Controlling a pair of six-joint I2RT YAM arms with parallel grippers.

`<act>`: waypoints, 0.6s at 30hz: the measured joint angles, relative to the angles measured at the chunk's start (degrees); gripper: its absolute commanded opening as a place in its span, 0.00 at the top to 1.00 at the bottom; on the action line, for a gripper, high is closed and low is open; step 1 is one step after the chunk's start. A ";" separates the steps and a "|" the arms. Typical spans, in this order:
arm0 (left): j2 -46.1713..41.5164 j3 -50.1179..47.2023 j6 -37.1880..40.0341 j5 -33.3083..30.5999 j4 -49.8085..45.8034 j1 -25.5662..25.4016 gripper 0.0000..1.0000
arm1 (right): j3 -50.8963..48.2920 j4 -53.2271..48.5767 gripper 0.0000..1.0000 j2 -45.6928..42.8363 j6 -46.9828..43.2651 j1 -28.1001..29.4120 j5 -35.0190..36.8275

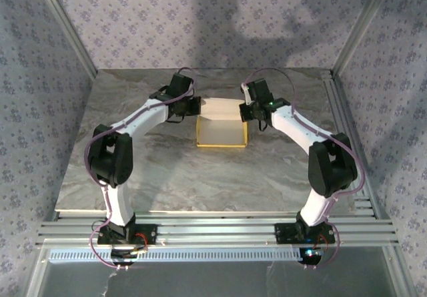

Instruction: Fold the paper box

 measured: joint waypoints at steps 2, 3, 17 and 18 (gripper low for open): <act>-1.64 -2.78 -1.03 -0.20 2.03 -0.35 1.00 | -2.34 2.19 1.00 -1.44 1.36 0.59 0.72; -2.25 -3.82 -1.42 -0.28 2.80 -0.57 1.00 | -3.52 3.19 1.00 -2.12 1.84 0.94 0.98; -9.35 -19.43 -6.47 -5.57 17.49 -3.63 1.00 | -22.47 21.40 1.00 -9.99 5.92 7.10 9.07; -9.77 -20.46 -6.67 -5.90 18.56 -3.74 1.00 | -23.19 22.40 1.00 -10.16 5.97 7.32 9.40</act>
